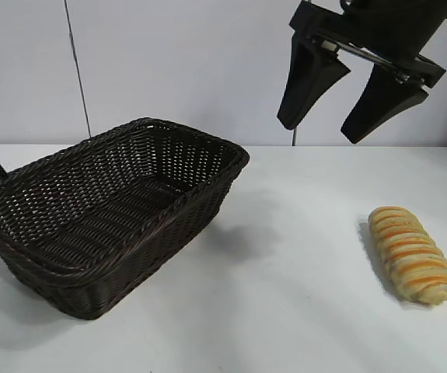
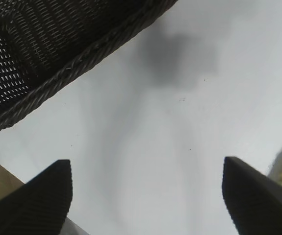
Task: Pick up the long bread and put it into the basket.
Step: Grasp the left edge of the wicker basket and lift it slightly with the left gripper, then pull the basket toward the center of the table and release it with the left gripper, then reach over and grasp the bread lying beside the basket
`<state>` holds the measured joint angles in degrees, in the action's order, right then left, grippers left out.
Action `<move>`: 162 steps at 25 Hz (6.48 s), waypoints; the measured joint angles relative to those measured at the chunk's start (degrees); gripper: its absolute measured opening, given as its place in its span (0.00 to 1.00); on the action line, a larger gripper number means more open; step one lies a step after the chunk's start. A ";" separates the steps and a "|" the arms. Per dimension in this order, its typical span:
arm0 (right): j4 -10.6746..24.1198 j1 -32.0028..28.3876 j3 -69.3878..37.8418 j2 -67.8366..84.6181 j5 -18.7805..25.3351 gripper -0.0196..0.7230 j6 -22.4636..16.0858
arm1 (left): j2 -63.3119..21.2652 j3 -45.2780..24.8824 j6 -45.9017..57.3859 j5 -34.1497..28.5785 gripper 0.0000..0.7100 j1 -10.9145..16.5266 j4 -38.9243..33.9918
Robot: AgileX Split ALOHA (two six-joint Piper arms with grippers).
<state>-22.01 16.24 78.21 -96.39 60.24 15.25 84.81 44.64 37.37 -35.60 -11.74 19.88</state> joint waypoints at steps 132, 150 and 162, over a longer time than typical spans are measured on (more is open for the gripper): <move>0.10 0.00 0.00 0.00 0.43 0.84 -0.40 | 30.23 39.77 -42.93 -26.02 0.79 0.25 -0.33; 0.10 0.00 0.00 0.00 1.45 0.84 -0.47 | 15.46 38.68 -42.85 -28.07 0.80 0.75 7.26; -0.13 0.00 0.00 0.00 1.59 0.84 -0.47 | 15.46 32.37 -42.85 -22.80 0.80 0.69 14.39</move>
<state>-22.15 16.24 78.21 -96.39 61.83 14.78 100.26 77.01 -5.48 -58.40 -11.05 34.27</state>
